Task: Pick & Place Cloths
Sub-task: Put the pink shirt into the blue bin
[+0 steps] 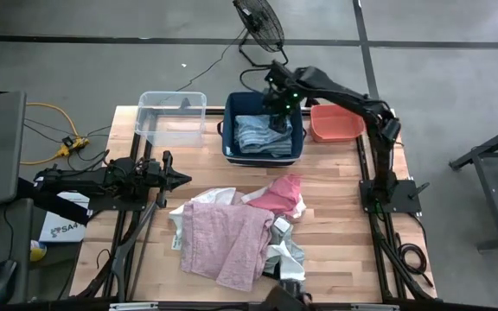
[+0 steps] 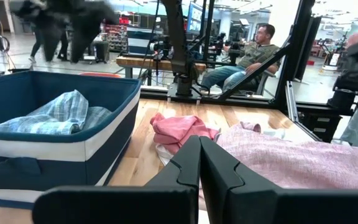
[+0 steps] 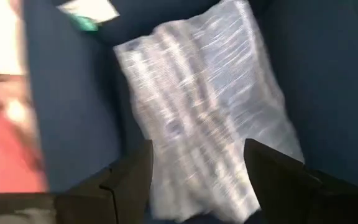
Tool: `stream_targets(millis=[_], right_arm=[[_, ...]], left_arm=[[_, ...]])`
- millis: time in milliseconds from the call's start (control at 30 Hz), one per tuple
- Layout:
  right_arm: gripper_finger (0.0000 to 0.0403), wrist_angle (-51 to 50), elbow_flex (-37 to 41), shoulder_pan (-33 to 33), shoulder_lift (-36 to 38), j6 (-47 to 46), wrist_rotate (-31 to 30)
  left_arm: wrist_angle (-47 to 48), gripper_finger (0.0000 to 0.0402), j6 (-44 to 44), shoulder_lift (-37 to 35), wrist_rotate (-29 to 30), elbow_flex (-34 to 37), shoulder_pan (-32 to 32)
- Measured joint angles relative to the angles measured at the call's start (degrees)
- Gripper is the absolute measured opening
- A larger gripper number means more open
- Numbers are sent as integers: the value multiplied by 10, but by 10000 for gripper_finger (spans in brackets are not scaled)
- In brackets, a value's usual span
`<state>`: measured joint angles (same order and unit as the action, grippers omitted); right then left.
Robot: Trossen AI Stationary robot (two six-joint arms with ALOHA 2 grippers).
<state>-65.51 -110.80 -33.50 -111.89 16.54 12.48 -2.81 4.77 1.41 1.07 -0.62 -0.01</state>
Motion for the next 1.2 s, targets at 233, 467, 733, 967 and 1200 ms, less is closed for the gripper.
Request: stream_targets(millis=[233,467,733,967,1200], right_arm=[[242,-38,24,41,84,-46,-5],[242,32,180,87,221,-78,-29],[242,257,464,133,412,-169,-27],[242,350,597,207,503,-244,-119],[242,369,638,275,525,-305,-175]], left_arm=[[0,2,0,0,0,0,0],[0,2,0,0,0,0,0],[0,2,0,0,0,0,0],[-4,2,-7,0,2,0,0],[-2,2,-5,0,27,-5,0]])
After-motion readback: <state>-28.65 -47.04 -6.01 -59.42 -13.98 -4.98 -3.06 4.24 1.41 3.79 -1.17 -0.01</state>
